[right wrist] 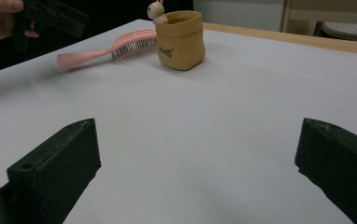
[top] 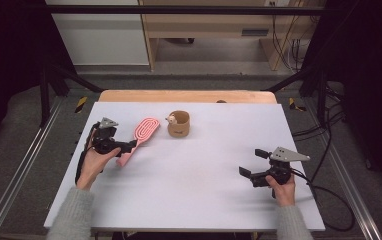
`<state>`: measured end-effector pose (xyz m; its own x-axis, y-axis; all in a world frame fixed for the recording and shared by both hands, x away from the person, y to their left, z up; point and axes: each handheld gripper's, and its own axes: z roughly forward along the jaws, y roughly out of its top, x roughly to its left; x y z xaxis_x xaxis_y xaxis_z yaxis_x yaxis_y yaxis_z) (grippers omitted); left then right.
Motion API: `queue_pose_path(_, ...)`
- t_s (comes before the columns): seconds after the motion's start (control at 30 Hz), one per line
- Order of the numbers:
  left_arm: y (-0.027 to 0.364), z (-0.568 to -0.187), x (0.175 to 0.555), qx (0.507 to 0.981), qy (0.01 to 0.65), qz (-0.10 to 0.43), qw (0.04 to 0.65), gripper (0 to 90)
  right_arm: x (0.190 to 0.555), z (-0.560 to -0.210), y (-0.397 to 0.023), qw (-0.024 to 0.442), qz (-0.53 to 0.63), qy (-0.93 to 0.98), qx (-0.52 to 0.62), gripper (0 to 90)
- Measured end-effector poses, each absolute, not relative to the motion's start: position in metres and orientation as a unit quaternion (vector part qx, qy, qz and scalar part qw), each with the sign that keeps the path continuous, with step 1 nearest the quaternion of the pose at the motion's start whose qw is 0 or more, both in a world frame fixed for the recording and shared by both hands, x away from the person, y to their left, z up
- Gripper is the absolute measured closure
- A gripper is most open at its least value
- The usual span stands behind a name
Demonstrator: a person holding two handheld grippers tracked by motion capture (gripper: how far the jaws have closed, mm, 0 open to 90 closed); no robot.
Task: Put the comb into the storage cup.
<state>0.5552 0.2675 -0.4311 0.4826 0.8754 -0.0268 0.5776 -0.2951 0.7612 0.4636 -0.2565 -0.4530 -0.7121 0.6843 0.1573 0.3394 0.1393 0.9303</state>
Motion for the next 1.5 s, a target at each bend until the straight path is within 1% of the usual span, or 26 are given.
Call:
queue_pose_path(0.3, 0.259, -0.443, 0.561, 0.795, 0.464, 0.199, 0.336, 1.9, 0.464, -0.453, -0.256, 0.154, 0.556, 0.739, 0.347, 0.3)
queue_pose_path(0.57, 0.253, -0.449, 0.564, 0.806, 0.456, 0.198, 0.321, 8.5, 0.464, -0.454, -0.256, 0.154, 0.556, 0.740, 0.346, 0.3)
queue_pose_path(0.9, 0.249, -0.455, 0.566, 0.816, 0.450, 0.196, 0.306, 22.6, 0.464, -0.453, -0.256, 0.154, 0.556, 0.739, 0.346, 0.3)
queue_pose_path(1.0, 0.247, -0.456, 0.567, 0.815, 0.451, 0.193, 0.309, 29.0, 0.464, -0.454, -0.256, 0.154, 0.557, 0.739, 0.346, 0.3)
queue_pose_path(1.03, 0.247, -0.456, 0.567, 0.816, 0.449, 0.191, 0.309, 32.5, 0.464, -0.453, -0.256, 0.154, 0.557, 0.739, 0.346, 0.3)
queue_pose_path(1.07, 0.247, -0.456, 0.567, 0.817, 0.449, 0.189, 0.307, 32.5, 0.464, -0.453, -0.256, 0.154, 0.557, 0.739, 0.346, 0.3)
queue_pose_path(1.1, 0.247, -0.456, 0.567, 0.819, 0.448, 0.191, 0.303, 36.2, 0.464, -0.453, -0.256, 0.154, 0.557, 0.739, 0.346, 0.4)
queue_pose_path(1.17, 0.246, -0.457, 0.567, 0.819, 0.450, 0.190, 0.301, 37.9, 0.464, -0.453, -0.256, 0.154, 0.557, 0.739, 0.346, 0.4)
queue_pose_path(1.23, 0.245, -0.457, 0.567, 0.819, 0.451, 0.191, 0.298, 41.6, 0.464, -0.453, -0.256, 0.154, 0.557, 0.739, 0.347, 0.4)
queue_pose_path(1.27, 0.245, -0.457, 0.567, 0.819, 0.453, 0.191, 0.297, 45.0, 0.464, -0.453, -0.256, 0.154, 0.557, 0.739, 0.347, 0.3)
queue_pose_path(1.3, 0.245, -0.457, 0.567, 0.819, 0.452, 0.189, 0.298, 45.0, 0.464, -0.453, -0.256, 0.154, 0.557, 0.739, 0.347, 0.3)
queue_pose_path(1.37, 0.245, -0.458, 0.568, 0.819, 0.454, 0.187, 0.297, 48.3, 0.464, -0.453, -0.256, 0.154, 0.557, 0.739, 0.347, 0.3)
queue_pose_path(1.5, 0.243, -0.459, 0.568, 0.819, 0.453, 0.191, 0.294, 51.4, 0.464, -0.453, -0.256, 0.154, 0.556, 0.739, 0.346, 0.3)
